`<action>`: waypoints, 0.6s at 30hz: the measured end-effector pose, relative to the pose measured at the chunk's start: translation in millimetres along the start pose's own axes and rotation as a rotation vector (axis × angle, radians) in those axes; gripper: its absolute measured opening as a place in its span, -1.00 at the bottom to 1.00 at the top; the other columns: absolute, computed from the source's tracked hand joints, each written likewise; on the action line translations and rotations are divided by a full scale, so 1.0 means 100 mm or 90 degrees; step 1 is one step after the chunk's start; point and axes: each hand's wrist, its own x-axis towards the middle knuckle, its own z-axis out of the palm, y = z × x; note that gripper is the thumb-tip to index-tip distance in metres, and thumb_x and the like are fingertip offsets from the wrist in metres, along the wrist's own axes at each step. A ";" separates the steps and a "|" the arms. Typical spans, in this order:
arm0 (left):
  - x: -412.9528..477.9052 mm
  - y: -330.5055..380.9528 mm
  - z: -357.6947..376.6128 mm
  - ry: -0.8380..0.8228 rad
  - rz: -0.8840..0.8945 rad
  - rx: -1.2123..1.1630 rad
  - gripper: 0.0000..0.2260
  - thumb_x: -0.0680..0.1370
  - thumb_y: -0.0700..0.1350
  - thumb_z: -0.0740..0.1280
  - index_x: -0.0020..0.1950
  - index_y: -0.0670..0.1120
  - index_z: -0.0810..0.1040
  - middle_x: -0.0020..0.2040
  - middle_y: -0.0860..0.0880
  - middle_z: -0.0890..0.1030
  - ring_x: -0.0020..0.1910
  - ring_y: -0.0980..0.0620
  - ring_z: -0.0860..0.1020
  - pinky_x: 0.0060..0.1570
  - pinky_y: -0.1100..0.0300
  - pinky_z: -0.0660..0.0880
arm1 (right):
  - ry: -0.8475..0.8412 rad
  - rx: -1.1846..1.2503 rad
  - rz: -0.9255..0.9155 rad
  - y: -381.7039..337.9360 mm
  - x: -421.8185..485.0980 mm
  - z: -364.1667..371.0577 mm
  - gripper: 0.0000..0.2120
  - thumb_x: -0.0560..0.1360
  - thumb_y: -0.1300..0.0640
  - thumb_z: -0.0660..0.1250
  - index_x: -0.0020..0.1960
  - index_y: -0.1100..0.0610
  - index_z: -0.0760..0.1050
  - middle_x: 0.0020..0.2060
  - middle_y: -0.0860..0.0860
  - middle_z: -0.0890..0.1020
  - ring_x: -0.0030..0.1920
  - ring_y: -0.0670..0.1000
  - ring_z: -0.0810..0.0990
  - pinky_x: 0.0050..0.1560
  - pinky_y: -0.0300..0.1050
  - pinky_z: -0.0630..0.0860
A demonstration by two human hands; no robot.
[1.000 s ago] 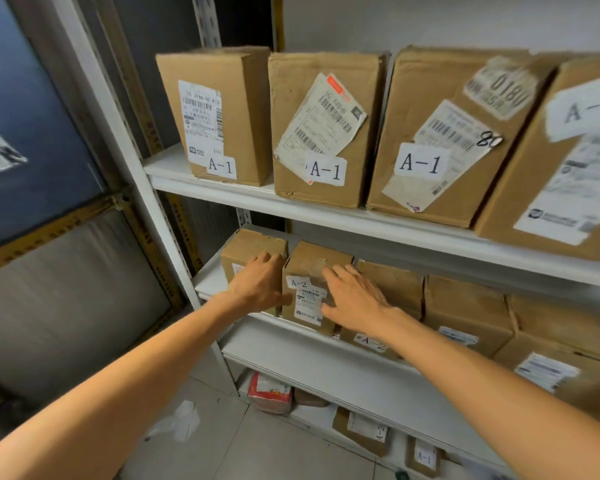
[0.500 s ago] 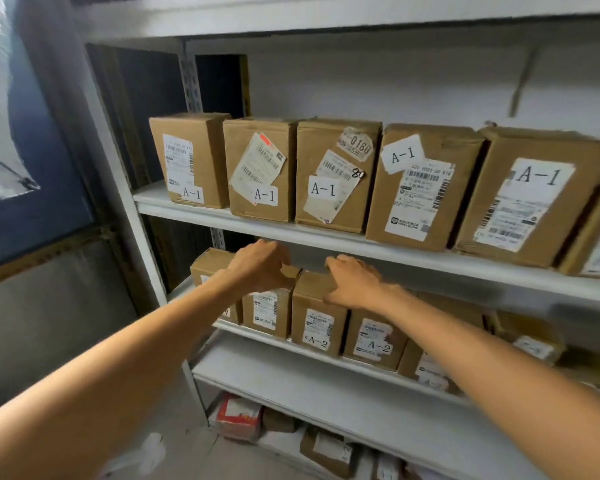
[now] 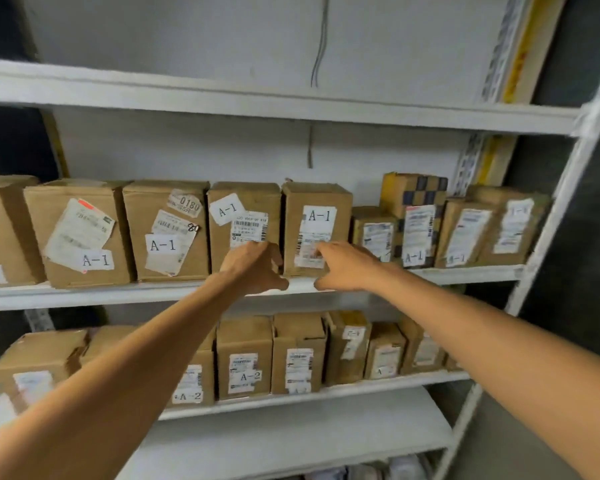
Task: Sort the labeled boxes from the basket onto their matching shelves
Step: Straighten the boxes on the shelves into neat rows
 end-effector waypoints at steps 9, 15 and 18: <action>0.48 1.28 0.20 0.023 0.111 -0.030 -0.56 0.36 0.08 0.51 0.20 0.03 0.54 0.06 0.00 0.64 -0.02 0.01 0.60 -0.07 0.11 0.58 | 0.057 0.012 0.082 1.27 -0.49 -0.42 -0.52 0.40 -0.02 0.45 0.23 0.10 0.39 0.18 0.06 0.51 0.04 0.03 0.48 -0.17 -0.15 0.33; 1.08 2.21 0.29 0.085 0.152 -0.025 -0.53 0.40 0.08 0.50 0.25 -0.01 0.51 0.11 -0.02 0.63 0.00 -0.01 0.61 -0.05 0.09 0.61 | 0.092 -0.021 0.088 2.24 -0.58 -0.67 -0.45 0.37 0.01 0.47 0.30 0.07 0.38 0.23 0.02 0.51 0.16 0.05 0.50 0.09 -0.03 0.50; 1.42 2.66 0.32 0.125 0.150 -0.026 -0.49 0.38 0.04 0.51 0.28 -0.02 0.48 0.16 -0.04 0.60 0.05 -0.04 0.58 0.03 0.06 0.57 | 0.124 -0.021 0.080 2.80 -0.64 -0.87 -0.45 0.38 0.08 0.48 0.30 0.11 0.37 0.22 0.02 0.49 0.23 0.04 0.43 0.06 -0.18 0.32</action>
